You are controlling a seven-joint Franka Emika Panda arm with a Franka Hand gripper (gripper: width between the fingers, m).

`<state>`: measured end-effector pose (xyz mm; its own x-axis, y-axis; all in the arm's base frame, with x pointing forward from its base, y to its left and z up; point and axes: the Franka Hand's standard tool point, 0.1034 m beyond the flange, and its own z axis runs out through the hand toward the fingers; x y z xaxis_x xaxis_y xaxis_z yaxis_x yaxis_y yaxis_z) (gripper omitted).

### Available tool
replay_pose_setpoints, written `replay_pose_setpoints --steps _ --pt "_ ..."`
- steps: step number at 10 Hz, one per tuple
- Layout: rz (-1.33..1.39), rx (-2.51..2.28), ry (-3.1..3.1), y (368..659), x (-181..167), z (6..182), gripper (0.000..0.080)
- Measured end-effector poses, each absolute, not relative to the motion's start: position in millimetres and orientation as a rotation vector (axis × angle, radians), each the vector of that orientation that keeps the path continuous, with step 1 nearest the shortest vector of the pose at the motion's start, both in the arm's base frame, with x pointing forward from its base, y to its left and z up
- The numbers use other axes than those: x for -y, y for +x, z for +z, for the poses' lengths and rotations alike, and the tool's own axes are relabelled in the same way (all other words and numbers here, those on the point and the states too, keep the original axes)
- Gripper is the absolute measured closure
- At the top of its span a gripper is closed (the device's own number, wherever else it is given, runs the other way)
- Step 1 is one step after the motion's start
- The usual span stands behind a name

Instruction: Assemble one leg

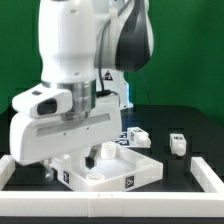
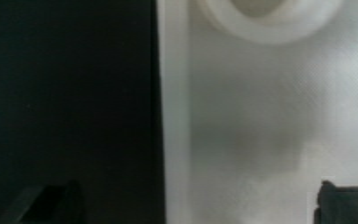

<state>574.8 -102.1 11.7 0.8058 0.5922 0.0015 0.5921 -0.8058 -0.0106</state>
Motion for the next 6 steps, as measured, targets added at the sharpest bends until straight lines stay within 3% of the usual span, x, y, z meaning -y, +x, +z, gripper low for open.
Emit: replay_pose_setpoints --steps 3,5,6 --pt "0.001 1.000 -2.969 574.3 104.7 9.4 0.0193" --pt "0.001 1.000 -2.969 574.2 104.9 9.3 0.0470" --pt "0.001 1.000 -2.969 574.2 104.9 9.2 0.0470"
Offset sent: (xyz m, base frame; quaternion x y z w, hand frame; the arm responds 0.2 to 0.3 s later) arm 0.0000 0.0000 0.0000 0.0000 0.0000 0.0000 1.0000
